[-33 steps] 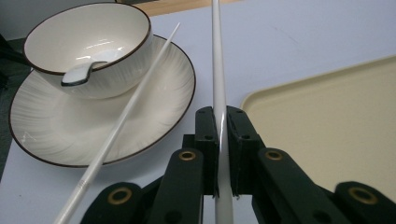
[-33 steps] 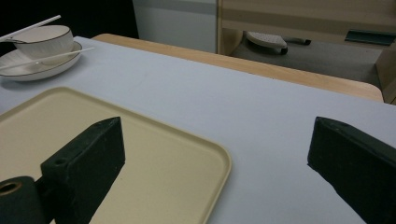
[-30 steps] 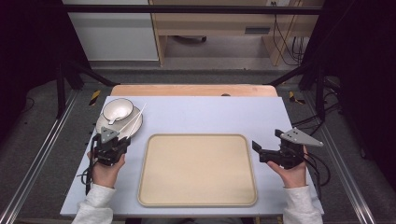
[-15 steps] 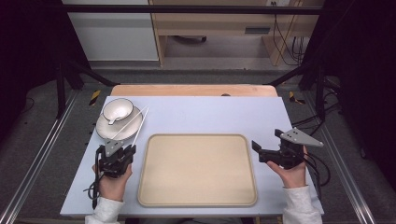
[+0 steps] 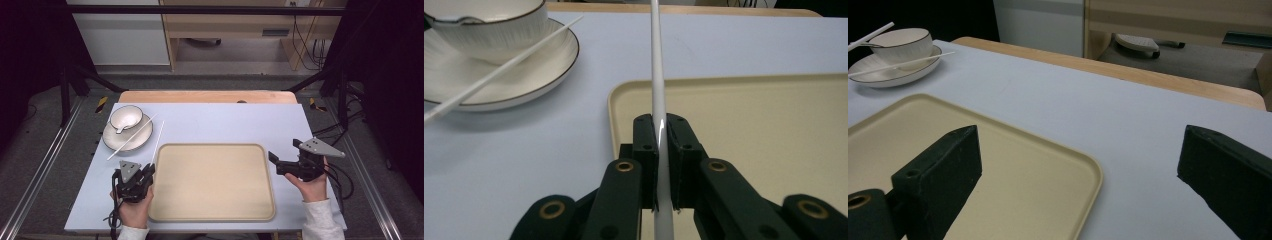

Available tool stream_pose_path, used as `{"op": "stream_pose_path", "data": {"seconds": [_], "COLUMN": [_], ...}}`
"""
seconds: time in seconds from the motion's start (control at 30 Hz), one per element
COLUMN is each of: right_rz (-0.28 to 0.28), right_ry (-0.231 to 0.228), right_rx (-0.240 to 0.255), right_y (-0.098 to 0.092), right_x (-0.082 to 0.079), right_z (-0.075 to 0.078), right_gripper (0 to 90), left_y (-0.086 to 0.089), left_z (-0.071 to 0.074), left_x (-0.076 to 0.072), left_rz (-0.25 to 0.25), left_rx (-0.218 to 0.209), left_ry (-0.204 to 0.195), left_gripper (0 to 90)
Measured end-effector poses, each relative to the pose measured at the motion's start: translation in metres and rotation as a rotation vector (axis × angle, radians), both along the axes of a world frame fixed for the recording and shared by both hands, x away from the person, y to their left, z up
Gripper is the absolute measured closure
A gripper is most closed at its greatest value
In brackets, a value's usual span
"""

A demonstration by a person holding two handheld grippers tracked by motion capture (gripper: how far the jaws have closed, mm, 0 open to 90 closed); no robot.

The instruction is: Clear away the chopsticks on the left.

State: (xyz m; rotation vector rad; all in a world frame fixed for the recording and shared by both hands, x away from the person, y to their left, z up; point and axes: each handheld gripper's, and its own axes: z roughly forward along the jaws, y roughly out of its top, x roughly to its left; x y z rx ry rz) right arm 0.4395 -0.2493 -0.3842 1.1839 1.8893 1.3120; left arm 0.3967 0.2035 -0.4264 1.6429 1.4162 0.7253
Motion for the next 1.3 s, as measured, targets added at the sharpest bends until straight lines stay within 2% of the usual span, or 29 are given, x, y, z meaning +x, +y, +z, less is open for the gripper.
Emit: {"op": "stream_pose_path", "data": {"seconds": [0.17, 0.6, 0.83, 1.3], "right_rz": [0.002, 0.006, 0.008, 0.01], "right_ry": [0.003, 0.013, 0.019, 0.026], "right_rx": [-0.008, -0.018, -0.021, -0.028], "right_y": [0.001, 0.005, 0.006, 0.008], "right_x": [0.001, 0.003, 0.003, 0.004], "right_z": [-0.001, -0.004, -0.005, -0.007], "right_gripper": [4.4, 4.4, 4.5, 4.5], "left_y": [-0.002, -0.013, -0.015, -0.022], "left_z": [-0.013, -0.042, -0.049, -0.058], "left_x": [-0.007, -0.011, -0.012, -0.011], "left_rz": [0.016, 0.051, 0.056, 0.059], "left_rx": [-0.029, -0.047, -0.047, -0.017], "left_ry": [0.009, 0.051, 0.071, 0.111], "left_gripper": [84.0, 84.1, 84.1, 84.0]}}
